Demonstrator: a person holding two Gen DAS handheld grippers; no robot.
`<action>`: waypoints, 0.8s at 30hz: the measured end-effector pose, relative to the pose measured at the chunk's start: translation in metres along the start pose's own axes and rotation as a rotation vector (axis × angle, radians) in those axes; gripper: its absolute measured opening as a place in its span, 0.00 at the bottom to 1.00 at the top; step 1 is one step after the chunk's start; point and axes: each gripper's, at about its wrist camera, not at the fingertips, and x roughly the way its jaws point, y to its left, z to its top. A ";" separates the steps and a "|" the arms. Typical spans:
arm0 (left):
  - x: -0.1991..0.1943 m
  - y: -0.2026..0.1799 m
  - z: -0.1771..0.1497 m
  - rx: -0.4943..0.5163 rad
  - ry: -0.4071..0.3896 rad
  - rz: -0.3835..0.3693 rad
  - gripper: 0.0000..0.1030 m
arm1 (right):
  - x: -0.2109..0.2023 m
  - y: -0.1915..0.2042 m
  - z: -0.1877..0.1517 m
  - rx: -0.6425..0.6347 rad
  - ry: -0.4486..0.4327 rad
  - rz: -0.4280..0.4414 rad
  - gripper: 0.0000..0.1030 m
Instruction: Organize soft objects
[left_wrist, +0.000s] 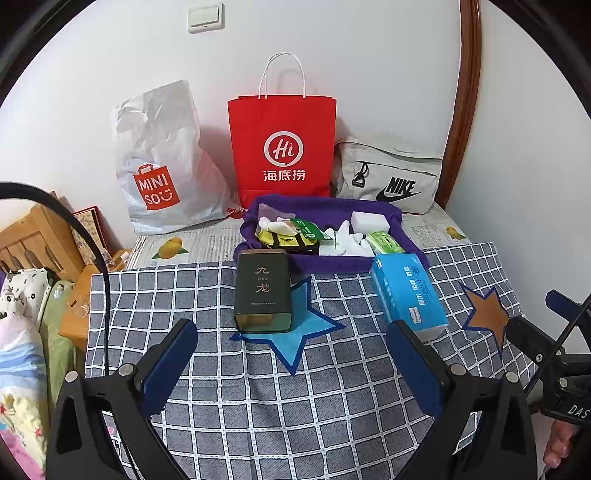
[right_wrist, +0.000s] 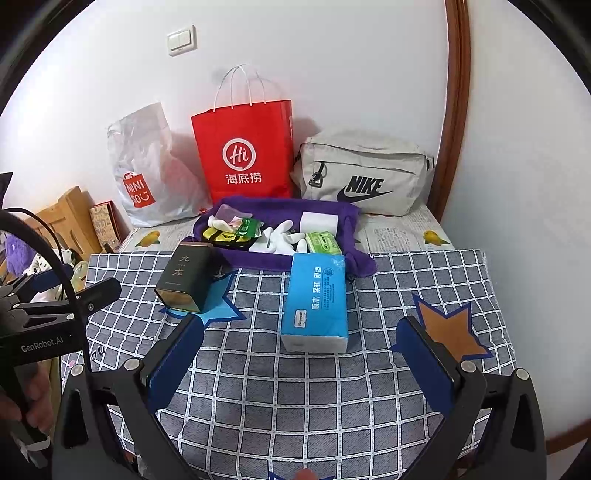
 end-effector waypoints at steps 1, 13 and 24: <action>0.000 0.000 0.000 0.000 0.000 -0.001 1.00 | -0.001 -0.001 0.000 0.001 -0.001 0.001 1.00; -0.001 -0.001 -0.001 -0.001 -0.001 0.003 1.00 | -0.003 0.002 0.001 -0.001 -0.003 0.007 1.00; -0.002 -0.001 0.000 -0.001 -0.002 0.004 1.00 | -0.003 0.002 0.001 -0.001 -0.001 0.006 1.00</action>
